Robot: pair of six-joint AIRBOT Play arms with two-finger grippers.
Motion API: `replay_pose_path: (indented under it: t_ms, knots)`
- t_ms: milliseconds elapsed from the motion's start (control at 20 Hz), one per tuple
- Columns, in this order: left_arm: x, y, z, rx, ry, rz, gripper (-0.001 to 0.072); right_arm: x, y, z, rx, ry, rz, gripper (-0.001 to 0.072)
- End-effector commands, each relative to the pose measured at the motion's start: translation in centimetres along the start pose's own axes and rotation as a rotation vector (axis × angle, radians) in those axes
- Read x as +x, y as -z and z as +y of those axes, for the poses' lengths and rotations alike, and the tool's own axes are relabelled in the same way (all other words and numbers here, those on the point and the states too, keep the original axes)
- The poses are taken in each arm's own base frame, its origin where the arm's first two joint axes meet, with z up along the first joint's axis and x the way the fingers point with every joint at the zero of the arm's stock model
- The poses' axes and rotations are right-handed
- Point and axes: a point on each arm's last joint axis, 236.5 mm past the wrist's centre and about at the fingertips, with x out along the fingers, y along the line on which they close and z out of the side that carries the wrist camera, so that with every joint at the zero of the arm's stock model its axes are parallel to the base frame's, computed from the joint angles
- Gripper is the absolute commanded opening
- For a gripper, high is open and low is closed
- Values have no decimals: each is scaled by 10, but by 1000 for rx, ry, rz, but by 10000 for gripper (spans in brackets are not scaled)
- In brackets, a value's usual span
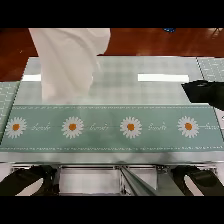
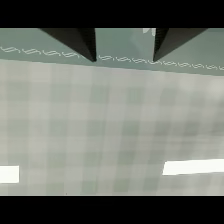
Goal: Fold the shirts.
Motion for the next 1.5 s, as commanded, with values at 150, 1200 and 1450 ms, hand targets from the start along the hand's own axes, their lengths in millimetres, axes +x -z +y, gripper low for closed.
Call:
replay_pose_path:
  t_ms: [150, 1200, 1450]
  knots:
    - [-11, 36, -52, -63, 99, -104, 22, -6, 3, 4, 5, -13, 6, 410]
    - [-110, 513, 50, -579, -311, 1052, 509, 79, 57, -30, 68, 65, 264, 410]
    - [-110, 348, 149, -449, -526, 667, 509, 10, -18, -163, 99, 478, 63, 410]
